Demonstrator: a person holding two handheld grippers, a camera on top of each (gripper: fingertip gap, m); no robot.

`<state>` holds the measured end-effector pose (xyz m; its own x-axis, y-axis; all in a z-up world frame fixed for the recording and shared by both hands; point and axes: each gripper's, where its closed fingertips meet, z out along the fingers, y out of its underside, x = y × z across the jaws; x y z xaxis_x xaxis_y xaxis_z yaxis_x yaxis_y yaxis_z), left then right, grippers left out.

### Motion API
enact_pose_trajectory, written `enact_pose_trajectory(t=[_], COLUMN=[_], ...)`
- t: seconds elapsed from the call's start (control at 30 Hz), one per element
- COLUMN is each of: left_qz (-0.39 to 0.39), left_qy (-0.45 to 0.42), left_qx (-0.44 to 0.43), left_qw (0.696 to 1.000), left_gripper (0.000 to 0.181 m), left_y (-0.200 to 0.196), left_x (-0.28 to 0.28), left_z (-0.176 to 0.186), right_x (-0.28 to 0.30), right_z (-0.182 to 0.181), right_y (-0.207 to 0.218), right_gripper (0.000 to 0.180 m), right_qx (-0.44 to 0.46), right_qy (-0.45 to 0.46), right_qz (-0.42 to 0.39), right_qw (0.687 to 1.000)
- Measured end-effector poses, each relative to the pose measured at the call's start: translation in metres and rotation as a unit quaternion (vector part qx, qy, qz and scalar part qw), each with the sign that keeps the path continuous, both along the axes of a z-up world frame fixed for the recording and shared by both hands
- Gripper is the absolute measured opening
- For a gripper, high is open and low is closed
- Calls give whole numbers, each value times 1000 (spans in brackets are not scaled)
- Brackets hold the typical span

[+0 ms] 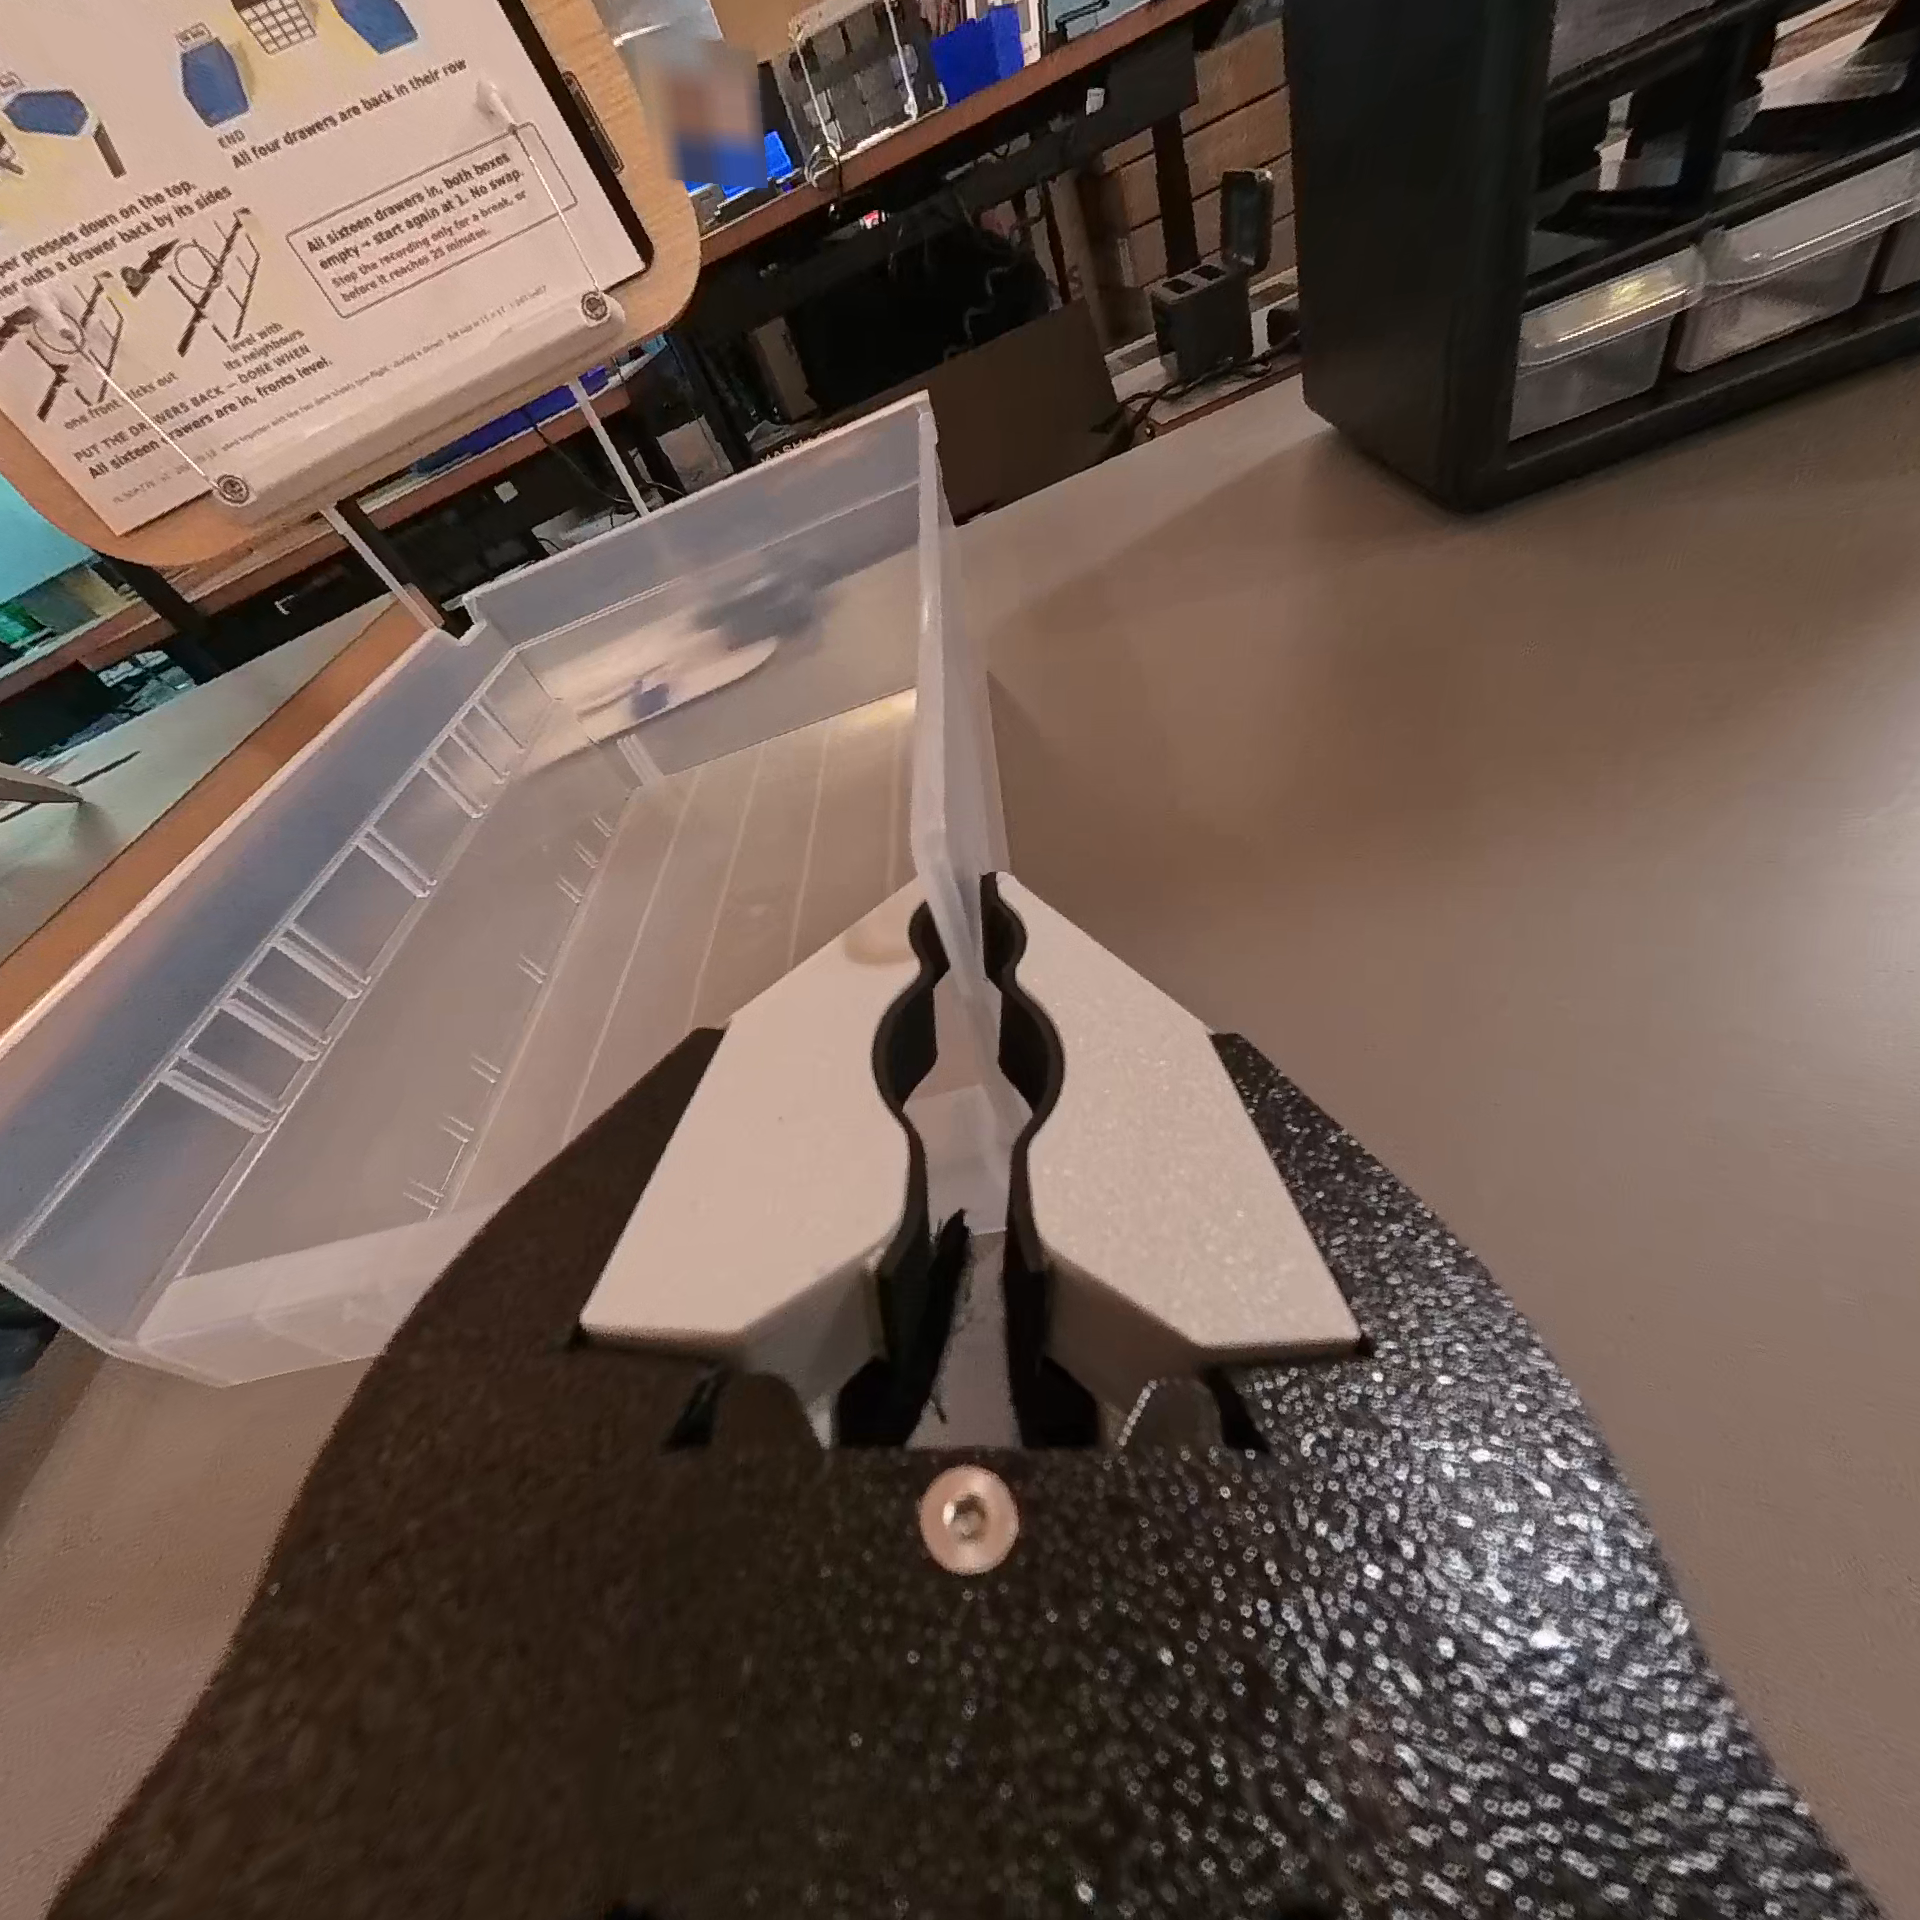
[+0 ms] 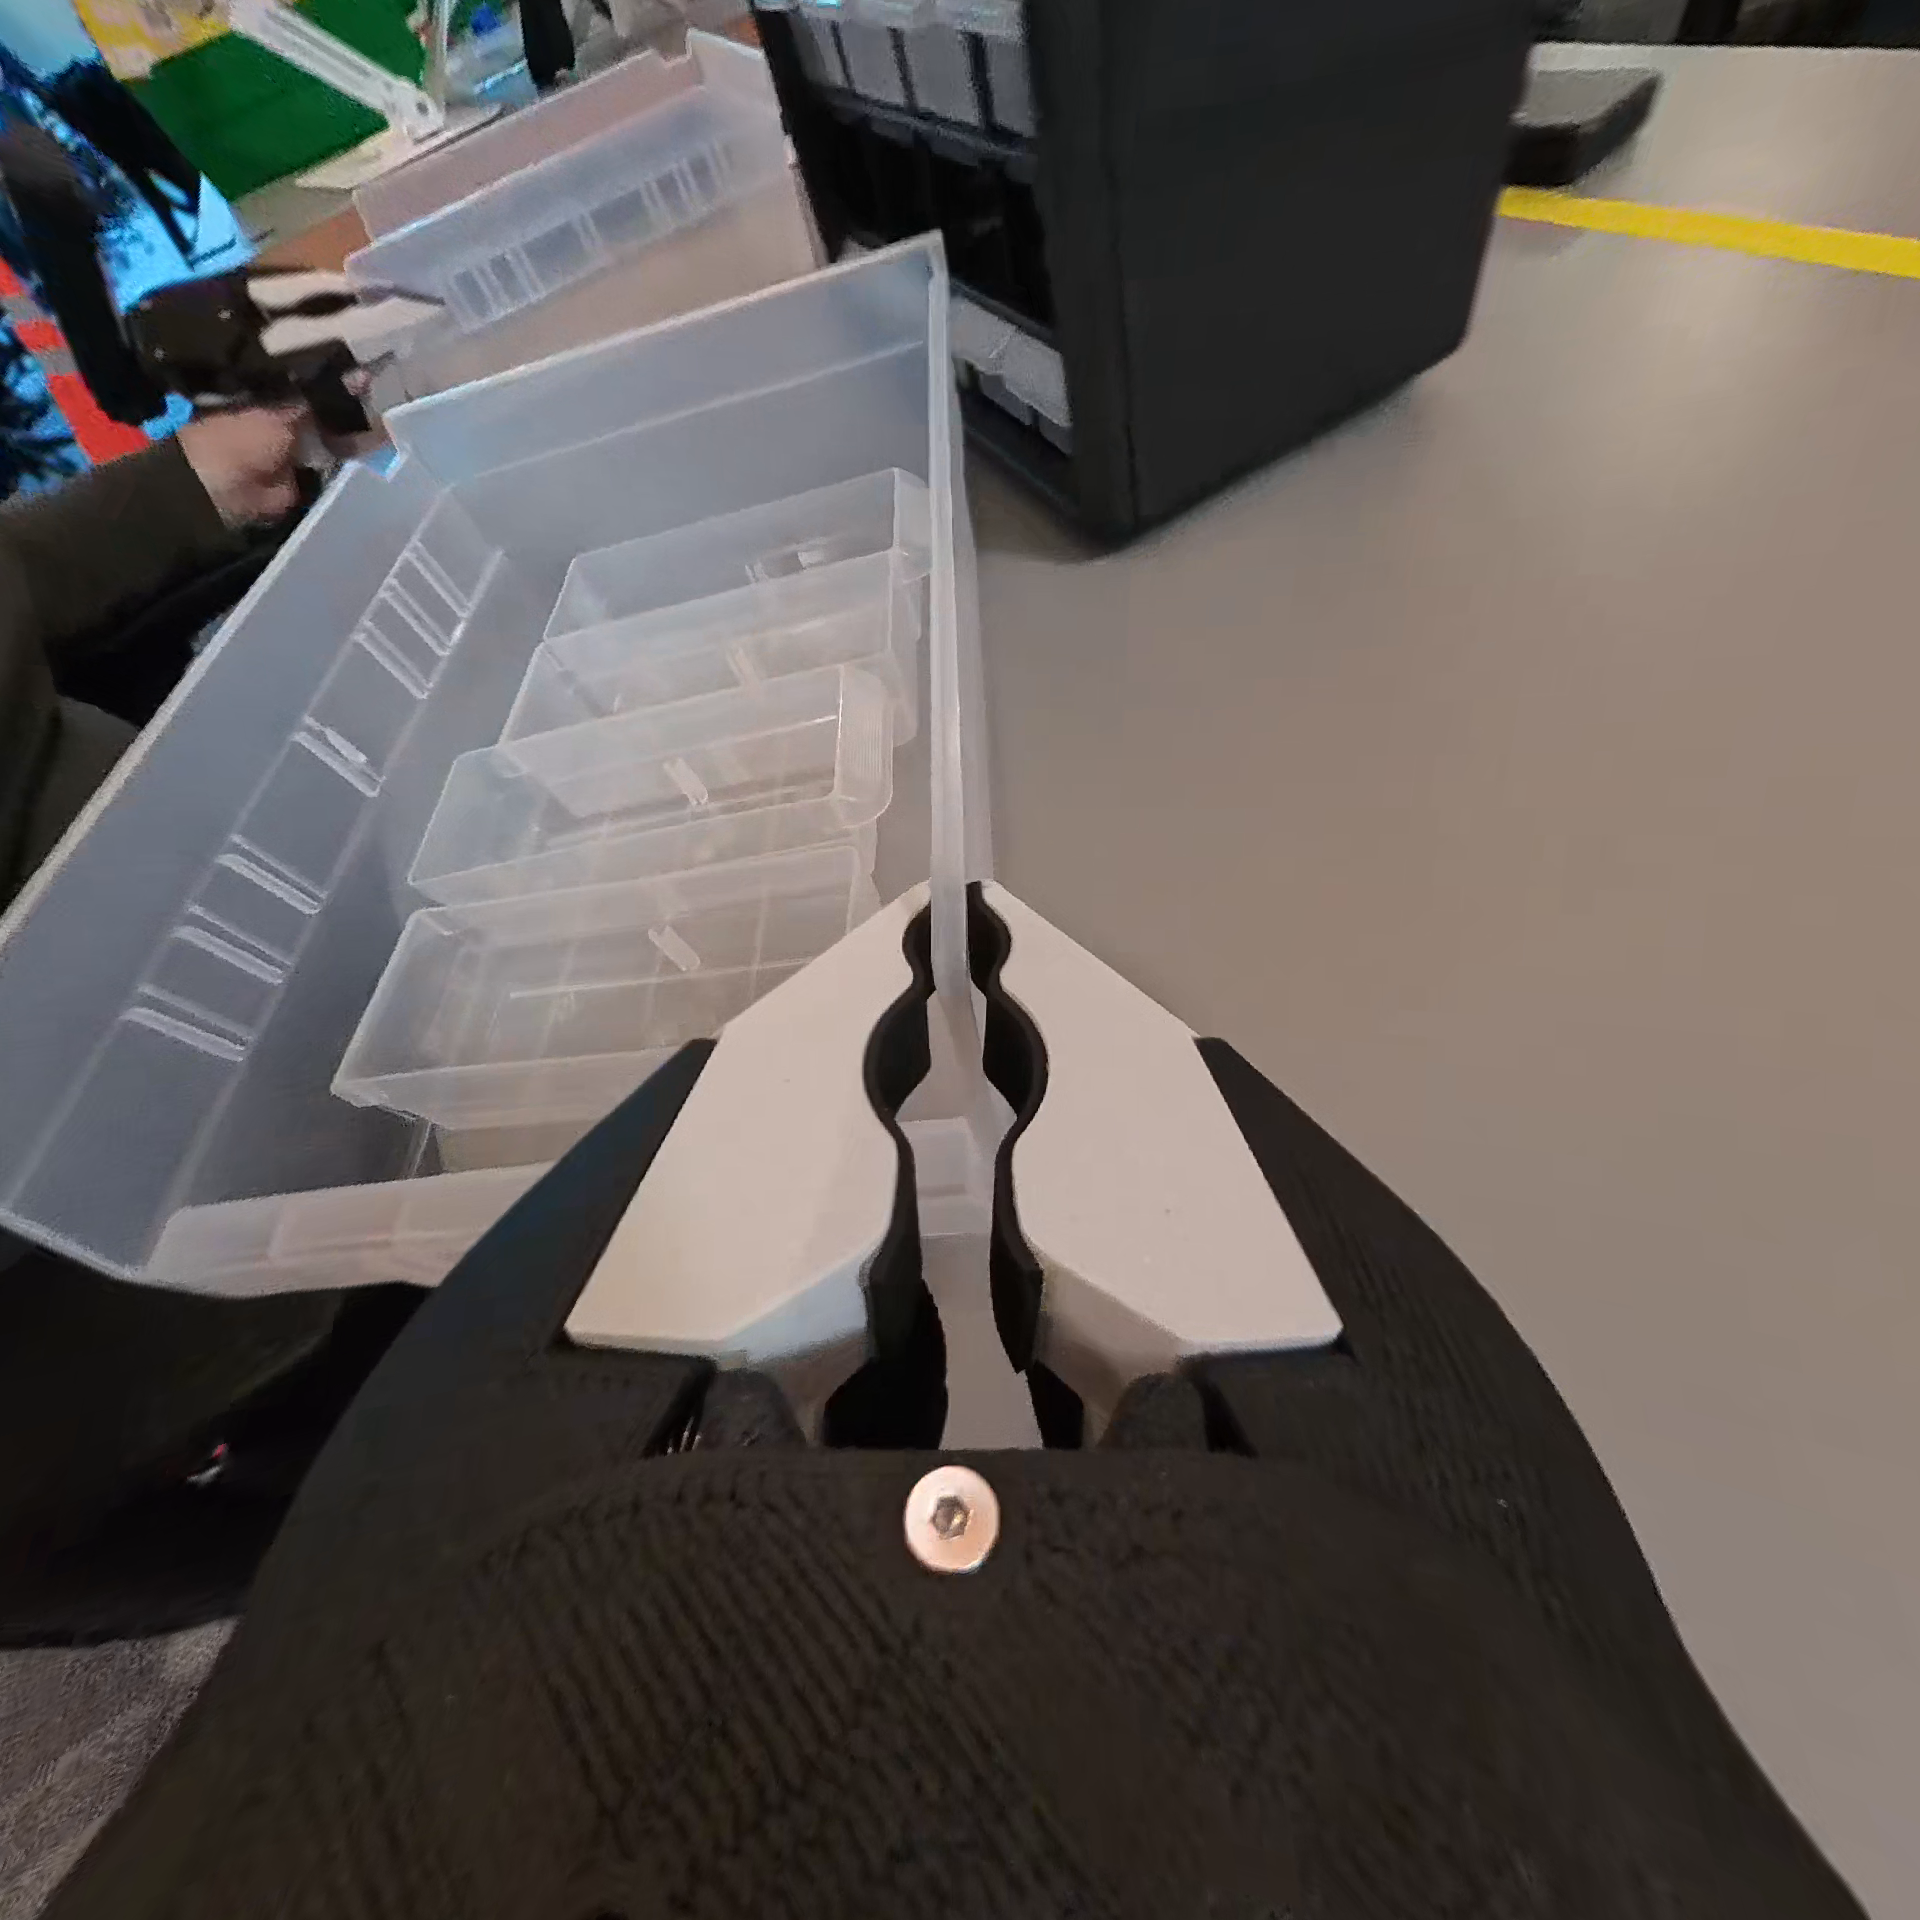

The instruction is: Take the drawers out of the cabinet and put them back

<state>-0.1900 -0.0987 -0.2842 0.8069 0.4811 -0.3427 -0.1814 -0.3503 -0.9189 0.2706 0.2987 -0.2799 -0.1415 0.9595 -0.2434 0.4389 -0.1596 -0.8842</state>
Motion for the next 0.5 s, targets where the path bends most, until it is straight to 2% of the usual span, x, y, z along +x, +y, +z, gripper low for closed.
enact_pose_trajectory(t=[0.23, 0.5], left_qz=[-8, 4], left_qy=[-6, 2], left_qx=[-1, 10], left_qw=[1000, 1000], left_gripper=[2, 3], left_y=[0, -11], left_x=[0, -8], left_z=[0, 10], right_x=[-64, -125], right_z=[-1, -1], right_y=[-45, -92], right_gripper=[1, 3], right_qx=[11, -31], right_qy=[-10, -8], right_qz=[43, 23], right_qw=[999, 999])
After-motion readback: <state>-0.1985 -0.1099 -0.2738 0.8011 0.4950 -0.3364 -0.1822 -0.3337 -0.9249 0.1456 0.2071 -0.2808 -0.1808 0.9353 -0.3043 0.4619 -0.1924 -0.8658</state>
